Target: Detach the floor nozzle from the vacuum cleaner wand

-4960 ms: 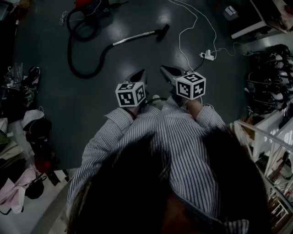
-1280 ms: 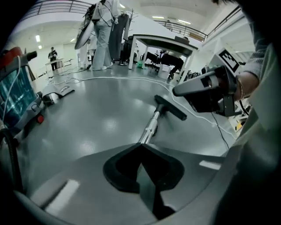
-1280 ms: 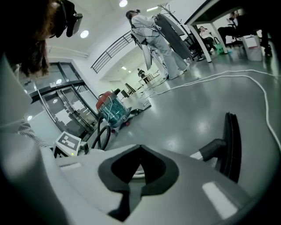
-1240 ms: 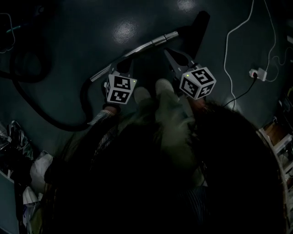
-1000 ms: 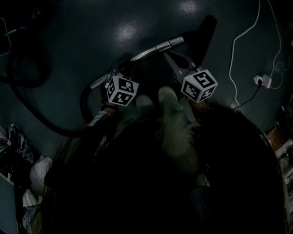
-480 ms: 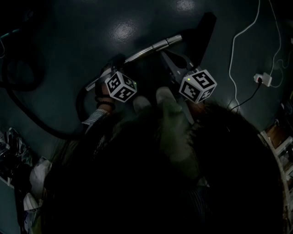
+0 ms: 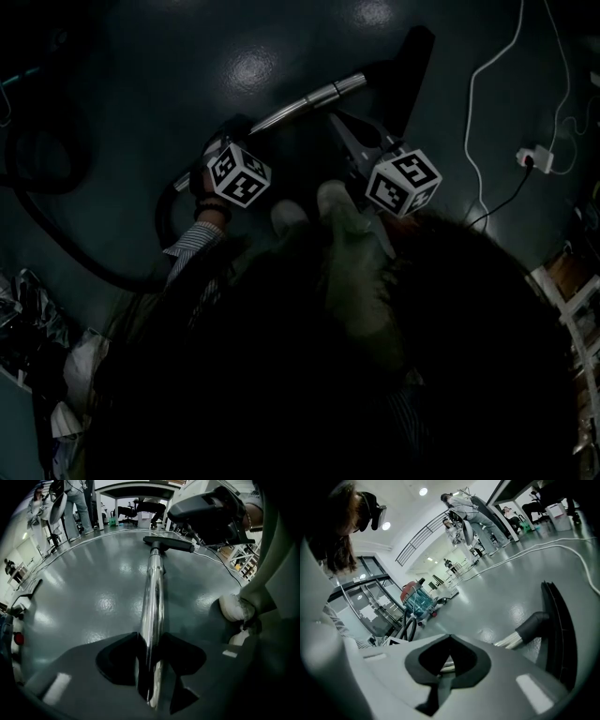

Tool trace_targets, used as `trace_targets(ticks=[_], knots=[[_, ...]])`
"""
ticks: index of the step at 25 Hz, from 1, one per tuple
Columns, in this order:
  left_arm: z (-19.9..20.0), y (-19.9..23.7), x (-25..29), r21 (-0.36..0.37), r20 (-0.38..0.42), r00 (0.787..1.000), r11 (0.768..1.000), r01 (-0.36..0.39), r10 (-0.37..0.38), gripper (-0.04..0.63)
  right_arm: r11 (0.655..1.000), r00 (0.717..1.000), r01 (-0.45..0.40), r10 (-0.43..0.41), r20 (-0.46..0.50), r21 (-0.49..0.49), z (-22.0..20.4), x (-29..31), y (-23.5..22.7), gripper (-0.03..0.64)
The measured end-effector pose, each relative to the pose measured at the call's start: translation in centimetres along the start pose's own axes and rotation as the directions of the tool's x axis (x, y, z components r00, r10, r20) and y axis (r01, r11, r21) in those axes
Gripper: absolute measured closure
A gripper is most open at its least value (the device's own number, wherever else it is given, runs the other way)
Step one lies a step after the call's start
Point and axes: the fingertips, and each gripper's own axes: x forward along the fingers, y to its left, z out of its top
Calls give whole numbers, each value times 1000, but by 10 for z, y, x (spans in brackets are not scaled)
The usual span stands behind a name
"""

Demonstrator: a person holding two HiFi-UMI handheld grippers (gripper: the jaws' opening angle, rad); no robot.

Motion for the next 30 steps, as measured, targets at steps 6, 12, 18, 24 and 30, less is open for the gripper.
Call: trace_targets(ticks=[6, 12, 18, 24, 30], knots=[[2, -1, -4, -21, 10, 1000, 1000, 15, -15, 411, 1000, 1000, 3, -3, 12, -4, 8, 0, 1, 615], [15, 1, -29, -29, 20, 1000, 999, 15, -15, 410, 1000, 999, -14, 14, 40, -6, 38, 3, 14, 615], [30, 12, -87, -82, 31, 999, 997, -15, 18, 408, 1000, 998, -9, 9, 63, 4, 79, -21, 50, 615], [59, 17, -163, -103, 54, 997, 993, -56, 62, 408, 1000, 996, -20, 19, 82, 13, 123, -58, 96, 615], [103, 18, -263, -136, 104, 987, 985, -107, 122, 407, 999, 989, -33, 34, 141, -7, 197, -109, 158, 615]])
